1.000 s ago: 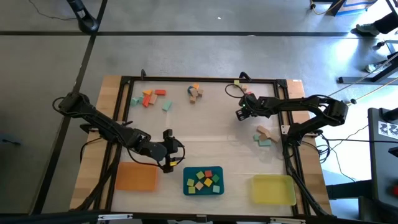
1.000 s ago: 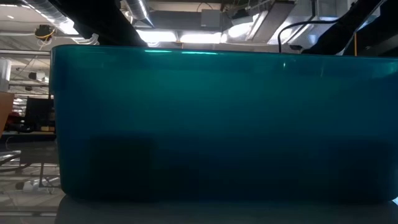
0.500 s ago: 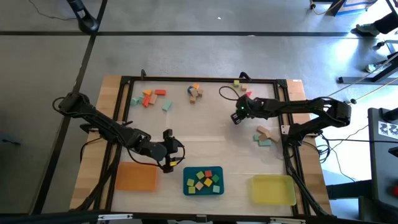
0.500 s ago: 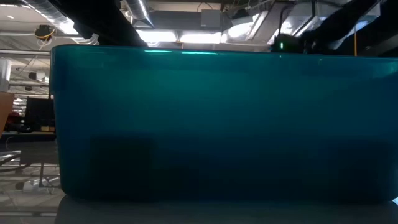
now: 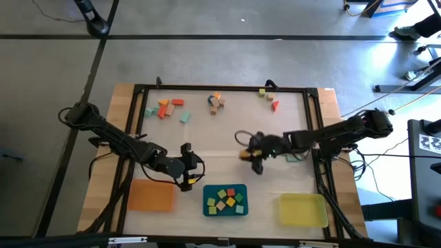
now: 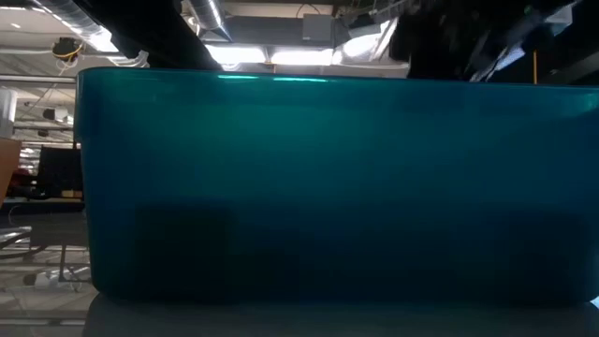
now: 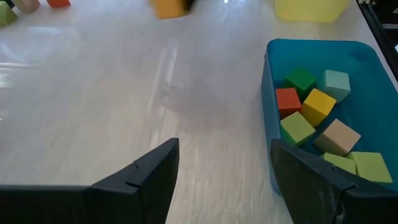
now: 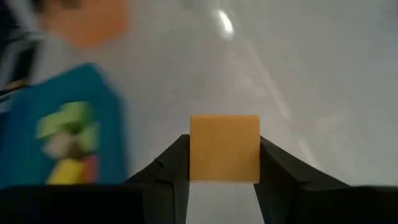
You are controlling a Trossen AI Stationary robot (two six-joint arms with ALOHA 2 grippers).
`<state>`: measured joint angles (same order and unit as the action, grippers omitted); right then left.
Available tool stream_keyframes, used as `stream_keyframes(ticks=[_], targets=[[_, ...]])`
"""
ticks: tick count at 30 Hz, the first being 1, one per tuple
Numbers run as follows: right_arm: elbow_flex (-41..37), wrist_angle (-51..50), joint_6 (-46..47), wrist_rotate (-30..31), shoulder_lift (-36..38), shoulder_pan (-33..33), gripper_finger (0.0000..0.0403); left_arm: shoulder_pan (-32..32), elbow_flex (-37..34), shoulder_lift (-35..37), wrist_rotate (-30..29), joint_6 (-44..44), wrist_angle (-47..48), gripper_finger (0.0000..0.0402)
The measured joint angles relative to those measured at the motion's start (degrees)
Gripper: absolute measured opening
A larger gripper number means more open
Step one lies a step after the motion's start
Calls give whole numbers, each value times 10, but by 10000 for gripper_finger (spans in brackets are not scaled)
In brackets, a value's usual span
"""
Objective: Sort blocks by size
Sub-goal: Put the yellow cube block into the blue bin
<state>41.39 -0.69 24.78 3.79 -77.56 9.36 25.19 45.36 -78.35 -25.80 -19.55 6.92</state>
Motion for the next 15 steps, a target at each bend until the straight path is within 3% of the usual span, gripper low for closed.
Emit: stream_keyframes(ticks=[8, 15], targets=[[0, 101, -47, -5, -50, 92, 135, 0, 0, 0, 0, 0, -4, 237], [0, 173, -58, -35, -105, 125, 135, 0, 0, 0, 0, 0, -4, 237]])
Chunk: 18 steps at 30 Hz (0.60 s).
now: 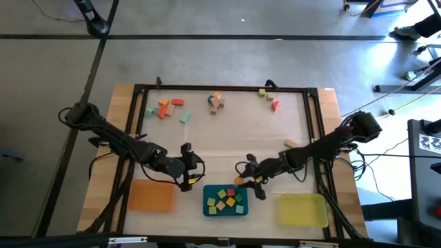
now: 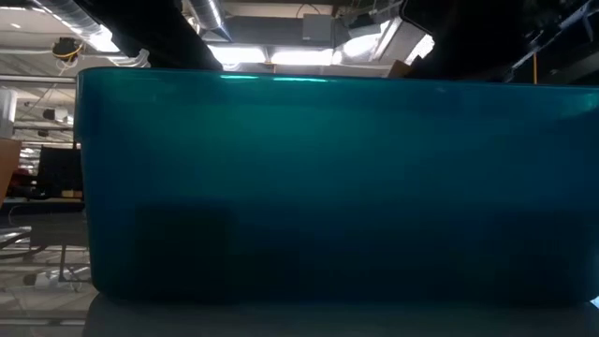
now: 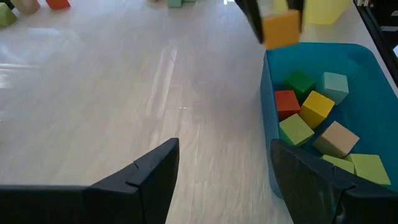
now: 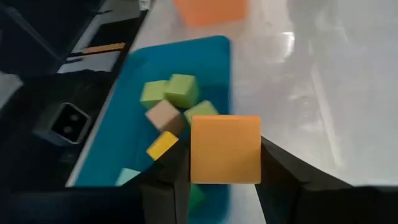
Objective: Sort blocks by size
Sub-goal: Put the yellow cube block into the blue bin, then put the brown cube block into the blue bin
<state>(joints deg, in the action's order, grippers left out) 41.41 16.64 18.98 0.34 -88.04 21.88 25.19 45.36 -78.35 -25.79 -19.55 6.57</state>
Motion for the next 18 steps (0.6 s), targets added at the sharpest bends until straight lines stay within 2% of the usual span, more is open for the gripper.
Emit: stream_keyframes(ticks=[4, 9, 18], targets=[[0, 43, 5, -47, -23, 4, 136, 0, 0, 0, 0, 0, 1, 237], [0, 46, 89, -46, -38, 3, 147, 0, 0, 0, 0, 0, 1, 237], [0, 38, 126, -37, -38, 11, 248, 0, 0, 0, 0, 0, 1, 237]])
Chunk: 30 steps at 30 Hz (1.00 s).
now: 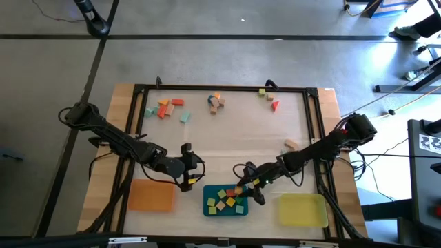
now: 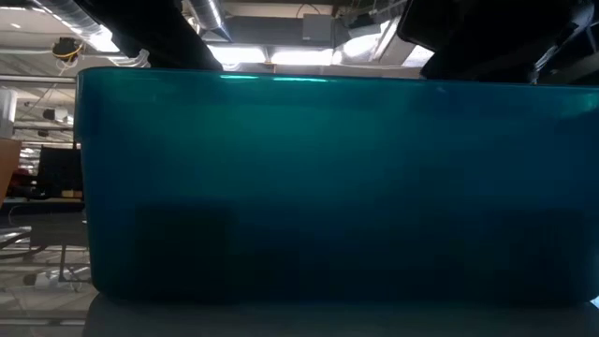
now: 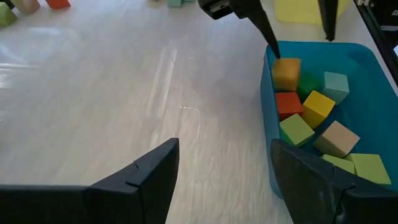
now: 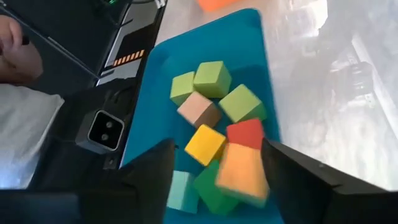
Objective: Sort blocks by size
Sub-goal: Put the brown cube block into the blue bin
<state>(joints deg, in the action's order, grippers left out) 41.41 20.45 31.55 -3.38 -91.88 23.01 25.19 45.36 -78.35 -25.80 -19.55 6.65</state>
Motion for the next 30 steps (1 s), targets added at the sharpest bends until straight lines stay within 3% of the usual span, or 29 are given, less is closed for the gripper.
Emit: stream_keyframes(ticks=[5, 10, 18, 26, 30], targets=[[0, -1, -21, -3, 9, -10, 288, 0, 0, 0, 0, 0, 0, 237], [0, -23, -23, -5, 47, -51, 299, 0, 0, 0, 0, 0, 0, 237], [0, -123, -49, 60, 116, -140, 300, 0, 0, 0, 0, 0, 1, 237], [0, -271, -50, 191, 175, -262, 300, -4, 0, 0, 0, 2, 0, 237], [0, -321, -50, 204, 176, -338, 301, -4, 0, 0, 0, 4, 0, 237]])
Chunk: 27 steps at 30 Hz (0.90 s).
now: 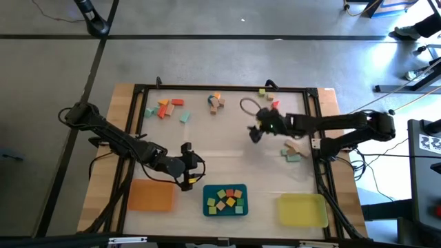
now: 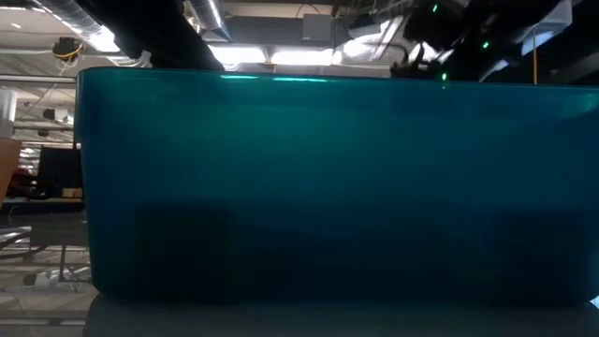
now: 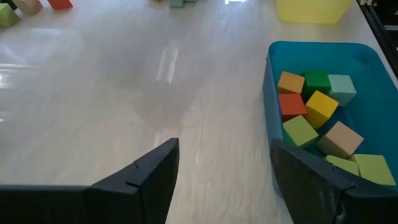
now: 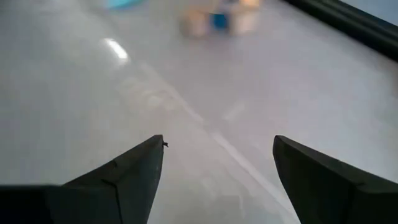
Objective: Sort blocks by size
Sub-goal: Put the brown cube block into the blue bin
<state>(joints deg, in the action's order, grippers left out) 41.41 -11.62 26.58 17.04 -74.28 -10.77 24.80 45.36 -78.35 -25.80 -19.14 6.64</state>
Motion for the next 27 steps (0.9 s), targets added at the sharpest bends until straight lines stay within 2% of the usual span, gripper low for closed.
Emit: stream_keyframes(ticks=[4, 14, 20, 27], targets=[[0, -32, -4, 2, -3, -69, 301, 0, 0, 0, 0, -2, 0, 237], [0, -36, -33, 16, -2, -200, 301, 0, 0, 0, 0, 0, 0, 237], [-22, 17, -43, 11, -13, -247, 301, 0, 0, 0, 0, 0, 0, 237], [-24, 72, -38, 2, -68, -257, 301, -1, 0, 0, 0, 0, 0, 237]])
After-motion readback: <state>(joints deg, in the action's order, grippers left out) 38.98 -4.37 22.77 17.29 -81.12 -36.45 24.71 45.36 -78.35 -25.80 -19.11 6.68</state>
